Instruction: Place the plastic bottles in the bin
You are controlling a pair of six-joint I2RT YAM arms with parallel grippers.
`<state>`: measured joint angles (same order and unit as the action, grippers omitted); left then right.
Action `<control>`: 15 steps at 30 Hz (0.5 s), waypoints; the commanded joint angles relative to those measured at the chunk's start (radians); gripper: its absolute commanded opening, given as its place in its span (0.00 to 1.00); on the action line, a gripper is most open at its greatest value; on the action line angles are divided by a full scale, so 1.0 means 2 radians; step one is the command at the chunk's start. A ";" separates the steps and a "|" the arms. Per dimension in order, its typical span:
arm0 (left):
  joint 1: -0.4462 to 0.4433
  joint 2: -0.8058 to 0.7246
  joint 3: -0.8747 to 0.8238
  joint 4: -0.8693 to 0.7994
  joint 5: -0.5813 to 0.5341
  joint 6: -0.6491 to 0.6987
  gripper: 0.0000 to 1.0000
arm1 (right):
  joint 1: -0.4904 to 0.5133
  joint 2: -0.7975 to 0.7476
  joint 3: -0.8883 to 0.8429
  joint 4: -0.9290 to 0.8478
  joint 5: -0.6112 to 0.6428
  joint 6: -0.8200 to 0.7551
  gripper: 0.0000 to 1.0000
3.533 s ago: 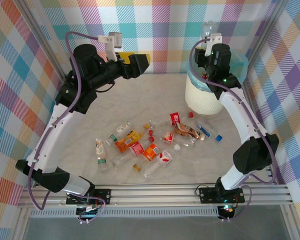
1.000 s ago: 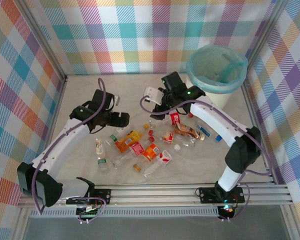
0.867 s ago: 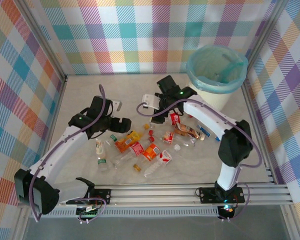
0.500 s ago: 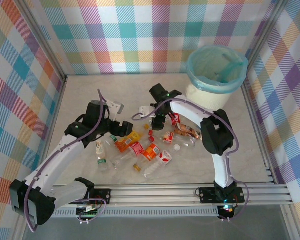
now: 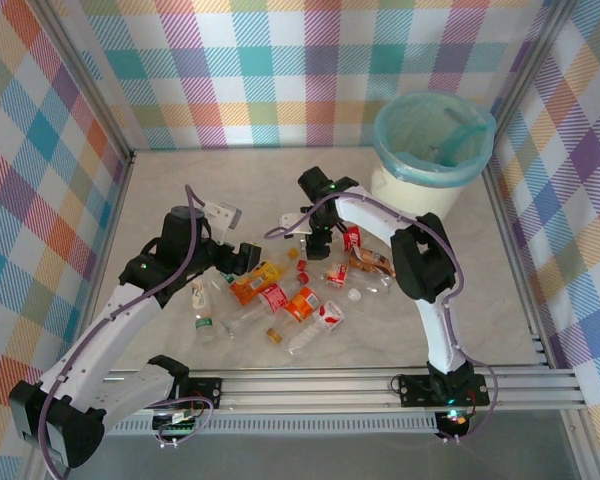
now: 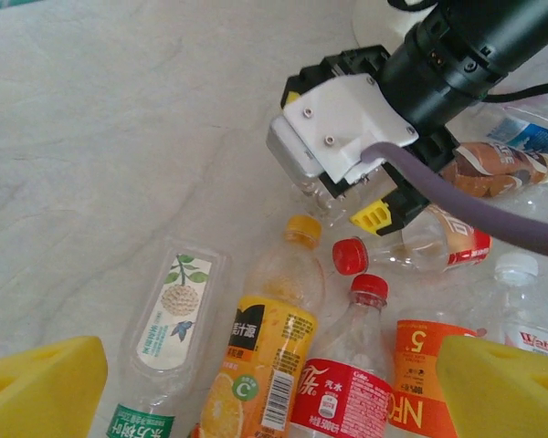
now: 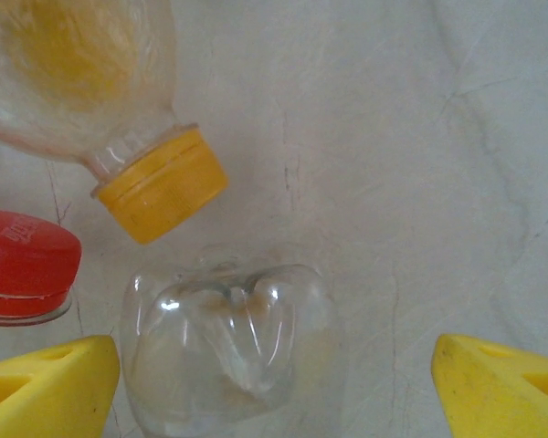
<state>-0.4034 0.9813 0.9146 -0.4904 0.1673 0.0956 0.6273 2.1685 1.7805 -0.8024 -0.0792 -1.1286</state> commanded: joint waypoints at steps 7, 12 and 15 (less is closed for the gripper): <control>0.002 -0.011 -0.006 0.009 -0.022 0.008 0.93 | -0.003 0.032 0.026 -0.012 -0.008 -0.022 0.88; 0.002 -0.008 -0.006 0.009 -0.025 0.009 0.93 | -0.002 0.046 0.041 -0.015 -0.019 -0.021 0.84; 0.002 -0.006 -0.003 0.007 -0.027 0.009 0.93 | -0.003 0.054 0.050 -0.022 -0.023 -0.020 0.81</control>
<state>-0.4034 0.9695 0.9054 -0.4904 0.1253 0.0986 0.6266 2.2520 1.8446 -0.8078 -0.0830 -1.1458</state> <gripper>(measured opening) 0.930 0.817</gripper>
